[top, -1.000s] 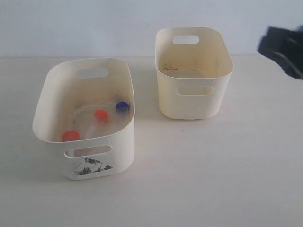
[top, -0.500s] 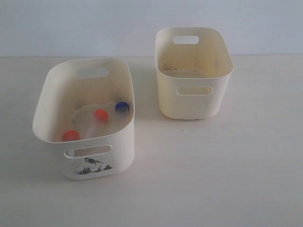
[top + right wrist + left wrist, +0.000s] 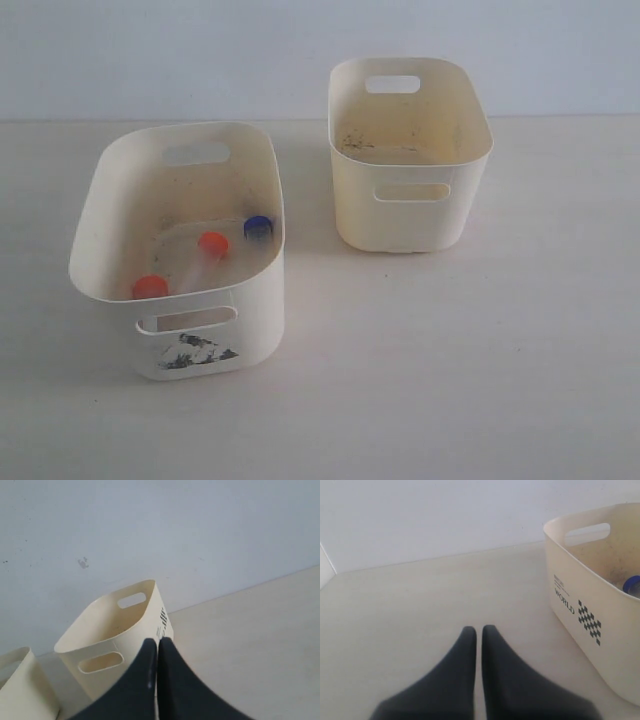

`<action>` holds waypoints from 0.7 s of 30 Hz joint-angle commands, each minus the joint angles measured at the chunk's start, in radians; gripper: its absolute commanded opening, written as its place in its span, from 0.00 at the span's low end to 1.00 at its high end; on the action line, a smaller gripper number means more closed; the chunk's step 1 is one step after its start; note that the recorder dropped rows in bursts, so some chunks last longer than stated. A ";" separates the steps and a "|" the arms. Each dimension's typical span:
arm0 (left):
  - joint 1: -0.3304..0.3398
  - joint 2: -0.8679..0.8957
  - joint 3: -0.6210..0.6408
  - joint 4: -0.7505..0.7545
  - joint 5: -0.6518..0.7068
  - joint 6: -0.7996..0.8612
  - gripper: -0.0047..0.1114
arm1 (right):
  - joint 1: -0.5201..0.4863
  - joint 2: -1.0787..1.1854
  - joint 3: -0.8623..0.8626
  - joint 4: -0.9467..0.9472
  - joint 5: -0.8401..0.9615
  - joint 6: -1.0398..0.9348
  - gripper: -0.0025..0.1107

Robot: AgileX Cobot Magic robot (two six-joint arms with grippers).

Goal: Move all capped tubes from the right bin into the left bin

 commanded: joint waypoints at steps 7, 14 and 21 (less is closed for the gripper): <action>0.001 -0.002 -0.004 -0.001 -0.015 -0.012 0.08 | -0.003 -0.008 0.004 -0.058 -0.004 -0.034 0.02; 0.001 -0.002 -0.004 -0.001 -0.015 -0.012 0.08 | -0.003 -0.008 0.004 -0.058 -0.004 -0.038 0.02; 0.001 -0.002 -0.004 -0.001 -0.015 -0.012 0.08 | -0.003 -0.008 0.004 -0.045 0.035 -0.034 0.02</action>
